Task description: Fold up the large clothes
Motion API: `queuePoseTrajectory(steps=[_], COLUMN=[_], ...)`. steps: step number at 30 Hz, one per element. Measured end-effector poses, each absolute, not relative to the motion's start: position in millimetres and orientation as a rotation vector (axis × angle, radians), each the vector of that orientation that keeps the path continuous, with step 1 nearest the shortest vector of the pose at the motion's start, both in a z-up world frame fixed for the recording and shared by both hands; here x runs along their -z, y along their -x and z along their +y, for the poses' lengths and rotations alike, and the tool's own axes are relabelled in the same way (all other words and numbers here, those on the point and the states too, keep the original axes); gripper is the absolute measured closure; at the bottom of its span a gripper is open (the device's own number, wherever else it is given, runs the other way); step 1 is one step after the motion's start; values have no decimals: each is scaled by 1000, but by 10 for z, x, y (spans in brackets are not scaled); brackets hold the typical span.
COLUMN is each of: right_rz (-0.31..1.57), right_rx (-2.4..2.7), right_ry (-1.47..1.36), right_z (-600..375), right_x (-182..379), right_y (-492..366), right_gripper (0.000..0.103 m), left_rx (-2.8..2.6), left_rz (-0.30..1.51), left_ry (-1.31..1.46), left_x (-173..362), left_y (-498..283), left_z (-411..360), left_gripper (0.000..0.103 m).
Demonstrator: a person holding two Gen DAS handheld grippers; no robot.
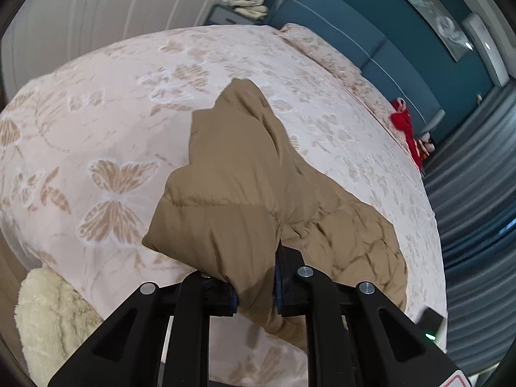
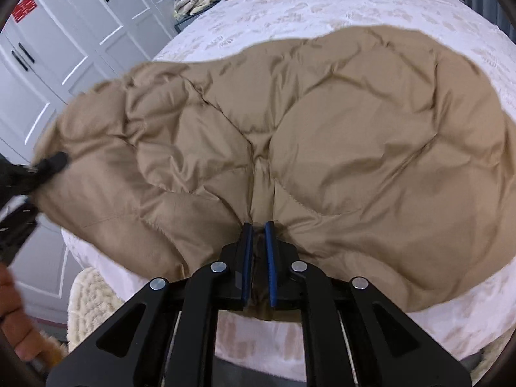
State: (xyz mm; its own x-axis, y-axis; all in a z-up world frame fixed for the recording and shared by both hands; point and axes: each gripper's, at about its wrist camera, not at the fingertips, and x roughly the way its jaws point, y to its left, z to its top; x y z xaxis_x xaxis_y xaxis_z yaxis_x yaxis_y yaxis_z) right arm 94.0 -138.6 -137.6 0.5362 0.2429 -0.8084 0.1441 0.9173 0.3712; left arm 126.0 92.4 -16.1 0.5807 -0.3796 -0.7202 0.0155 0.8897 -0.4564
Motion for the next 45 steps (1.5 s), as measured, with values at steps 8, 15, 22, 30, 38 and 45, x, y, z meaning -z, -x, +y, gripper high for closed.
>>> queuePoseTrajectory(steps=[8,15,22,30,38,45], right_rz=[1011,1045,1044,1031,1032,984], right_rx=[-107,-26,236,310,327,310], right_ry=[-566,-554,-454,-482,-506,-509], right_z=[-1539,-2256,-3164,-3663,-3865,-3906], right_x=[1560,1008,719,707,724,563], right_y=[-1093,-364,452,752,878,815], right_gripper=[99,99,99,99,99,94], left_rx=[371,496,614,722,712,742], left_rz=[839,809,849,985,1079,1110], left_ry=[215,67,-57,-173,-223,-57], left_x=[-271,-519,-357,195,539,68], left_y=[-1062,-991,-803,-576,-416,-314], left_z=[95,-595,-1489,-2410,-2606,-2118], left_gripper=[92,92,92,92,87,42])
